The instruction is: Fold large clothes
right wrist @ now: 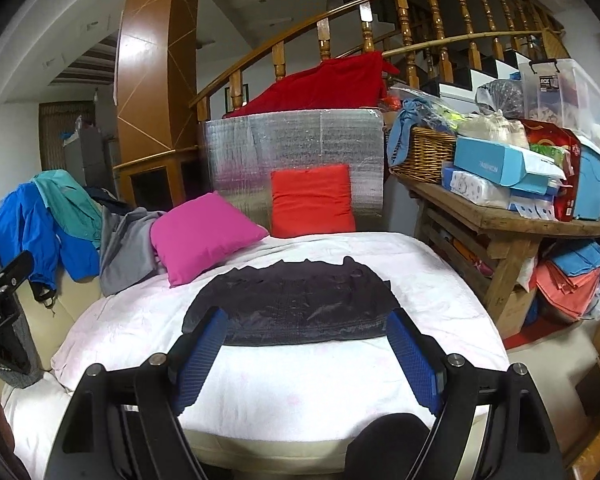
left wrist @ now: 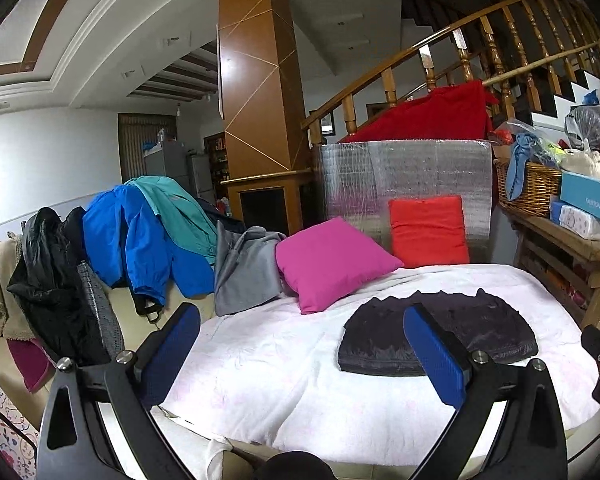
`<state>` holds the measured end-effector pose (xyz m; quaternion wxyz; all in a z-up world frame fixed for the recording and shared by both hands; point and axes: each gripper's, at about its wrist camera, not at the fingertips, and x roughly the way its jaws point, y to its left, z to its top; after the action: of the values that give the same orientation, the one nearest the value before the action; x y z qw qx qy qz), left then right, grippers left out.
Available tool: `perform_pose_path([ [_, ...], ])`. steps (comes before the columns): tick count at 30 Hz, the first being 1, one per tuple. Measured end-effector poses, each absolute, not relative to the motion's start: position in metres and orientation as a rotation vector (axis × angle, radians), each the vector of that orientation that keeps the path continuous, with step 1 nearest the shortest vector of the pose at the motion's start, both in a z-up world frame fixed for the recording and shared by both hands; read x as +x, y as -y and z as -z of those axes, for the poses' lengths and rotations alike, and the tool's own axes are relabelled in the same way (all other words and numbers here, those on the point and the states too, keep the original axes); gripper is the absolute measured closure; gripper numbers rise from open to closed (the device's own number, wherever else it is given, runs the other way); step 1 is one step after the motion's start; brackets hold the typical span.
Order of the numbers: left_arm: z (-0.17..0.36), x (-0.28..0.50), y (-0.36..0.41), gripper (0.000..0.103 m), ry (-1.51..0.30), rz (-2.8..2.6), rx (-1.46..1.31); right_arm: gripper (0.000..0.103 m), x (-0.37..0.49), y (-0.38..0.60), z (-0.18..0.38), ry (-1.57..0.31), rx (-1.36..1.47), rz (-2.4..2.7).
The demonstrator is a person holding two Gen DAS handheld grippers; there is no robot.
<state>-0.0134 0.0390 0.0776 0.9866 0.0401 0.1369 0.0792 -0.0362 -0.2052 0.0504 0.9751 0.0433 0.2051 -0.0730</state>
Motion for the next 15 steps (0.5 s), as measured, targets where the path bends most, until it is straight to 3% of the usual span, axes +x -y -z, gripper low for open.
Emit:
perform_pose_path([
  [15,-0.0752,-0.0175,-0.0337,0.002,-0.280,-0.160,0.084,0.018,-0.0303,0.2060,-0.0442,-0.442,0.094,0.132],
])
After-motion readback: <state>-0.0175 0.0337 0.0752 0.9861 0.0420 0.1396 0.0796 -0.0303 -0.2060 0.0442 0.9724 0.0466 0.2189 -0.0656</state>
